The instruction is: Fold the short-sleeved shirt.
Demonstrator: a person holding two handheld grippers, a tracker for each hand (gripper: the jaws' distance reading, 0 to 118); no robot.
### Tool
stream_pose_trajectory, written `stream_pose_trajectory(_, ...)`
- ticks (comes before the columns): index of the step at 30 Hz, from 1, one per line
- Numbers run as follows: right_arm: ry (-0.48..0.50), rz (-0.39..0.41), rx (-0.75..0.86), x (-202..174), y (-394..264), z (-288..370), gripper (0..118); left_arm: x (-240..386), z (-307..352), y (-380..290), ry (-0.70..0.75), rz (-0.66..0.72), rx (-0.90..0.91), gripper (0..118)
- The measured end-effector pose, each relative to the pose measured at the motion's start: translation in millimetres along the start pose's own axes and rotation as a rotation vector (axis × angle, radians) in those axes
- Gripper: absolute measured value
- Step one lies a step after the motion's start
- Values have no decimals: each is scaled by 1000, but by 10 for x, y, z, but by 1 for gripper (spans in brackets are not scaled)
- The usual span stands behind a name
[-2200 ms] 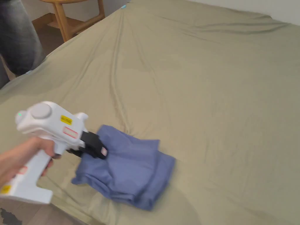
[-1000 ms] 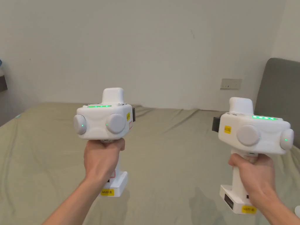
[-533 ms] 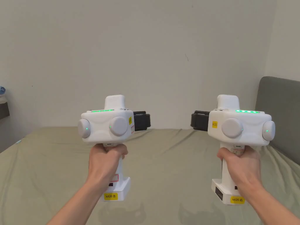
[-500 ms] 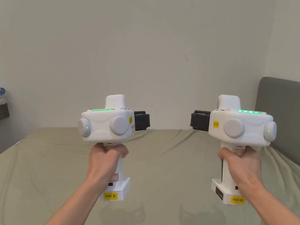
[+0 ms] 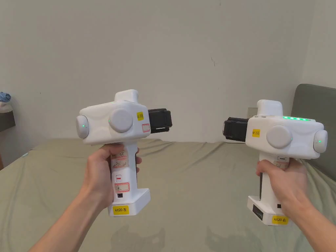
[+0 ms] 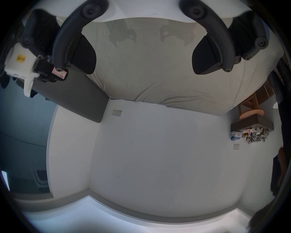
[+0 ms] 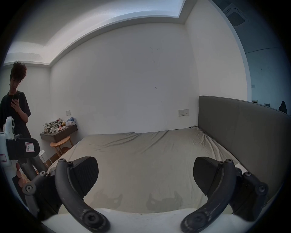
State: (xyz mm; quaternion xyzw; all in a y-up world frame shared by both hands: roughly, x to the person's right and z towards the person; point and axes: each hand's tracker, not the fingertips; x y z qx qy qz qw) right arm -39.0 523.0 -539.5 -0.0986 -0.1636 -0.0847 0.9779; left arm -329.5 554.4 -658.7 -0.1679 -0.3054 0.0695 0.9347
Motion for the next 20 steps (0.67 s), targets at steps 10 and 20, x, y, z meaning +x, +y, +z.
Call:
stream_pose_trajectory(10, 52, -32, 17, 11, 110, 74, 118, 318, 32, -27, 230, -100, 8, 111)
stream_pose_trajectory(20, 39, -11, 57, -95, 158, 220, 118, 131, 106, 46, 230, -71, 59, 116)
